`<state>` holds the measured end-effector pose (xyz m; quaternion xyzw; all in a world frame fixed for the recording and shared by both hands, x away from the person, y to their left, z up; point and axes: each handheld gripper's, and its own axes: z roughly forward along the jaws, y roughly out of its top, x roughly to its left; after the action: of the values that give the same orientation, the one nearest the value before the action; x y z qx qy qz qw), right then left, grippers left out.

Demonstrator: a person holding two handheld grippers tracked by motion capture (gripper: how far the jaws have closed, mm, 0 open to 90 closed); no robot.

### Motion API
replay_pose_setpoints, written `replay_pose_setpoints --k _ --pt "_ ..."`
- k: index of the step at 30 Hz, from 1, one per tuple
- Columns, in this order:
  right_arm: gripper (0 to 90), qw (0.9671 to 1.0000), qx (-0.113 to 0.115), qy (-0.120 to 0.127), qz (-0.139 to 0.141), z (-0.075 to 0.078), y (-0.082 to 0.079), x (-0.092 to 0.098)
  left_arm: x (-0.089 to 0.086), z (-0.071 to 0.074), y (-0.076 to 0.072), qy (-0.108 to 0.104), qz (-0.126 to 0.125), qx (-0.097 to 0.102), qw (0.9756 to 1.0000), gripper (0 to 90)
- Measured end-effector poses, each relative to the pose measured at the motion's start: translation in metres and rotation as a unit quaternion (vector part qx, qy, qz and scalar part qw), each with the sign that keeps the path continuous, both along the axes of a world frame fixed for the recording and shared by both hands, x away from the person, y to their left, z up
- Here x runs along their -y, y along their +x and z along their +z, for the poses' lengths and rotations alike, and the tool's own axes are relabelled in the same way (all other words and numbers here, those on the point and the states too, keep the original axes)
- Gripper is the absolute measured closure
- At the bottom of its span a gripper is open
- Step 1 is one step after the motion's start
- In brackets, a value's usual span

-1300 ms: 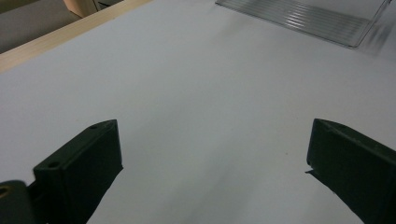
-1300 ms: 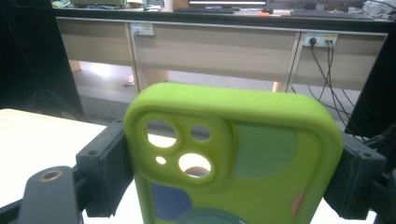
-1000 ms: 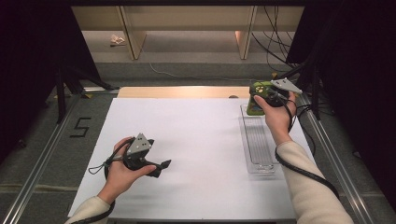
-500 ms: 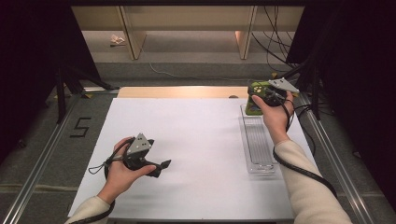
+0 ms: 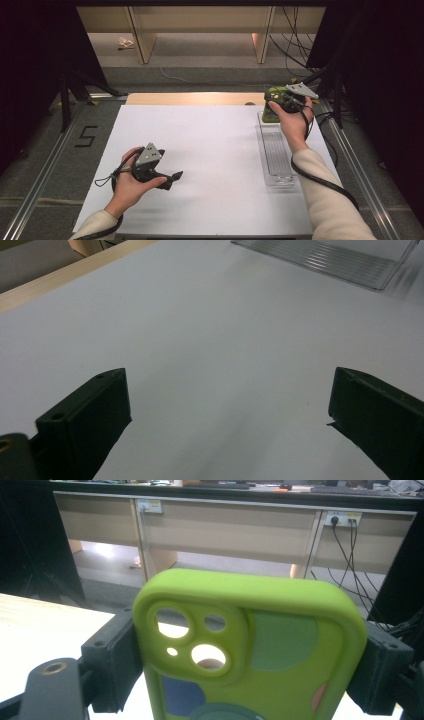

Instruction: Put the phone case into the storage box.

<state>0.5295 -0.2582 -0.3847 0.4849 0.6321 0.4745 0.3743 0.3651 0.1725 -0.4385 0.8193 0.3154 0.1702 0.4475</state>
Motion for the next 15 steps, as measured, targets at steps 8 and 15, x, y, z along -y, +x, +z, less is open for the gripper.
replay_pose_setpoints --k 8,15 --pt "17.5 1.0 -0.004 -0.002 -0.002 -0.0017 0.002 -0.0006 -0.0002 -0.0001 0.0 -0.001 0.001 0.0 1.0 3.0" --pt "17.5 1.0 -0.009 -0.002 -0.003 -0.0049 0.0041 -0.0019 0.0002 -0.0006 0.0002 -0.001 0.001 -0.002 1.0 3.0"
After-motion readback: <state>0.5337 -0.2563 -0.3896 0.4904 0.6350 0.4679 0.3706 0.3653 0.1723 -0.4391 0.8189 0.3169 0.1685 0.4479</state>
